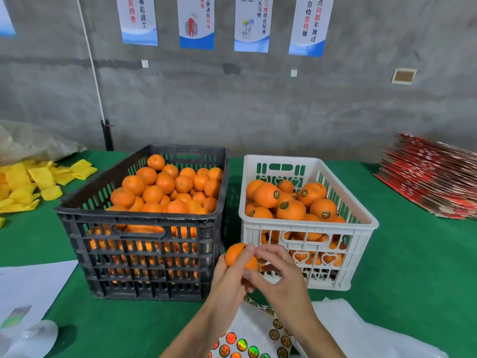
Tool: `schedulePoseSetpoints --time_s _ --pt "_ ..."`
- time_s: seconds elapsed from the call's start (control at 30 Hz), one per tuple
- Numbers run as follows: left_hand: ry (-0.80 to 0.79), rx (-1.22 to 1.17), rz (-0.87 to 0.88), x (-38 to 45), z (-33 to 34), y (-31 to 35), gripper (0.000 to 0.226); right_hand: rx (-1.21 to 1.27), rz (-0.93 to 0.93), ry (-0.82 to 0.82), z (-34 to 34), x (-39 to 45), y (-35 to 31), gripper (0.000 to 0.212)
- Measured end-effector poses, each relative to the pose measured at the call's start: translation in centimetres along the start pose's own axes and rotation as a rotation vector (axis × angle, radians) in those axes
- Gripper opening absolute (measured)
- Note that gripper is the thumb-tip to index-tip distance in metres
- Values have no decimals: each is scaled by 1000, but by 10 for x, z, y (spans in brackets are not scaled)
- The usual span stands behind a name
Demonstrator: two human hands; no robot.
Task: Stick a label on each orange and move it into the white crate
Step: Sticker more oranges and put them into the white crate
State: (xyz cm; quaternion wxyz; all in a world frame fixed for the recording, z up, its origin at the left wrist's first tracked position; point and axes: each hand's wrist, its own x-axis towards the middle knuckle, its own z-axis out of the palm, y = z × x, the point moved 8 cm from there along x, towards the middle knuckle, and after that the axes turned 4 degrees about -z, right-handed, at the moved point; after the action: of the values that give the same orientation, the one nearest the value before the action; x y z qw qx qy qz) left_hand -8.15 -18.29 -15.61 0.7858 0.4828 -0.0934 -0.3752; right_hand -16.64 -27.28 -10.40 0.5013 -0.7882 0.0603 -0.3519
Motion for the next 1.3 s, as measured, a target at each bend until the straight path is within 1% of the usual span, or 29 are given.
schedulePoseSetpoints --time_s 0.13,0.23,0.27,0.37,0.43,0.5,0.57,0.63,0.7,0.77,0.83,0.87,0.9,1.0,1.07,1.13,1.23,1.3 --pt "12 -51 -61 -1 4 2 60 221 81 73 -3 -3 4 35" --pt "-21 -114 -90 -3 7 5 59 393 194 132 -4 -5 9 27" --pt "-21 -137 -93 -3 6 5 59 471 246 143 -3 -5 11 29" --pt "34 -176 -107 0 -1 2 55 839 458 182 6 -6 20 50" --pt "68 -153 -113 1 -4 0 51 1016 578 194 9 -8 24 56" --pt "88 -80 -100 -1 -7 2 48 1096 618 190 9 -8 25 49" --pt "78 36 -25 -2 -6 11 50 1128 614 171 8 -8 23 43" --pt "30 200 113 -5 3 31 49 1130 612 170 5 -8 25 40" --pt "-28 350 253 -6 20 57 43 1108 591 215 -2 -5 29 35" --pt "-77 443 347 0 46 84 37 1035 539 263 -13 2 31 34" --pt "-70 523 396 17 74 108 34 916 474 273 -25 15 27 40" --pt "-49 559 424 27 87 120 33 857 427 270 -33 24 22 40" --pt "-27 595 453 38 100 131 34 804 374 270 -42 35 16 35" --pt "14 724 533 70 133 159 52 636 219 292 -74 73 -3 22" --pt "50 891 584 92 151 172 64 546 176 333 -94 99 -9 24" --pt "57 1045 610 111 164 175 73 508 200 369 -110 120 -10 27" --pt "18 1202 541 135 167 168 88 475 247 352 -122 143 -6 23" --pt "24 1227 510 143 153 174 87 385 227 306 -125 152 -5 23"
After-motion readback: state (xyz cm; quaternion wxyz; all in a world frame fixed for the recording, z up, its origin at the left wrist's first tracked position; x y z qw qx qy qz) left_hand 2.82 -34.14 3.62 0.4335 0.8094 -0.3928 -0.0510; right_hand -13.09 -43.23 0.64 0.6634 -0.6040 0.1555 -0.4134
